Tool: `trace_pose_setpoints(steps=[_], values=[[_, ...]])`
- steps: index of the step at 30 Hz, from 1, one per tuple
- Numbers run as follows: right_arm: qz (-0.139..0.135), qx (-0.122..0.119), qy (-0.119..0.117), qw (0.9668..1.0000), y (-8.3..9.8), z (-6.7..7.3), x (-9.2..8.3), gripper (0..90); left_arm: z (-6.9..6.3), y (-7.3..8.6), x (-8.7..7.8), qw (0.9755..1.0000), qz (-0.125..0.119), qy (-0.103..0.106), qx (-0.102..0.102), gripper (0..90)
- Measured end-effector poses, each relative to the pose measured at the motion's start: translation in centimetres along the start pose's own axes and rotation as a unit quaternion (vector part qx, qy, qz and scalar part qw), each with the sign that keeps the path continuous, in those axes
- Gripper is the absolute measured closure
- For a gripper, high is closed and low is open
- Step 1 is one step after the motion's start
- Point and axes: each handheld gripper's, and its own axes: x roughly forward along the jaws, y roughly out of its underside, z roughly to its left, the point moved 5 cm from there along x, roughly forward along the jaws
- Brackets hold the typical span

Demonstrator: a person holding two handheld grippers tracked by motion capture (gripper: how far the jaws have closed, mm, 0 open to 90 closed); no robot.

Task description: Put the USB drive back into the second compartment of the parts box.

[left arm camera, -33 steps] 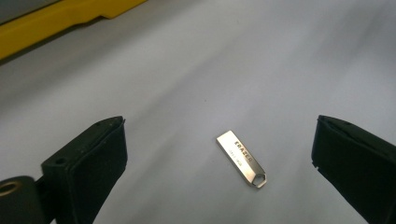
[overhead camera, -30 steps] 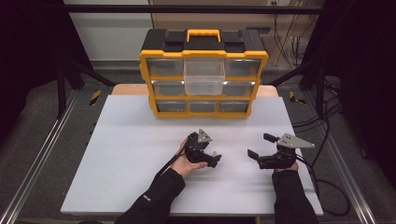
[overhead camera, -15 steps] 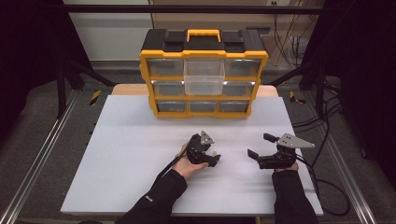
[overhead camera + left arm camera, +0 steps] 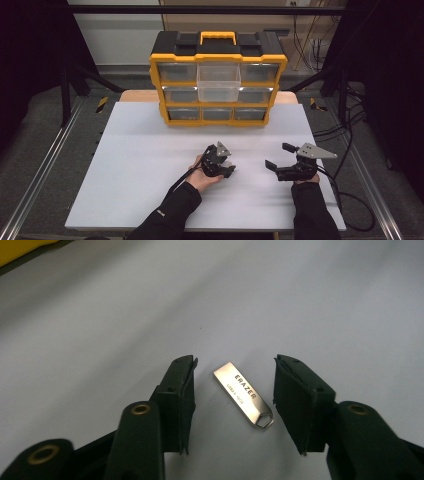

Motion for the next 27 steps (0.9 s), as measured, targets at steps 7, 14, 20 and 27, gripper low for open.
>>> trace_pose_setpoints(steps=[7,14,20,27], values=[[0.000,0.000,-0.001,1.0000,0.01,0.01,0.00,2.3,-0.16,-0.04,0.03,1.0000,0.007,0.002,0.004,60.6],[0.000,0.000,0.000,1.0000,0.00,0.00,0.01,2.3,-0.28,-0.02,0.07,0.9999,0.011,0.008,0.005,67.6],[0.000,0.000,0.000,1.0000,0.00,0.00,0.00,2.3,-0.35,-0.09,0.06,0.9998,0.014,0.012,0.000,72.3],[0.000,0.000,-0.001,1.0000,0.00,0.00,0.00,2.3,-0.26,-0.06,0.02,0.9995,0.024,0.015,-0.010,77.9]])
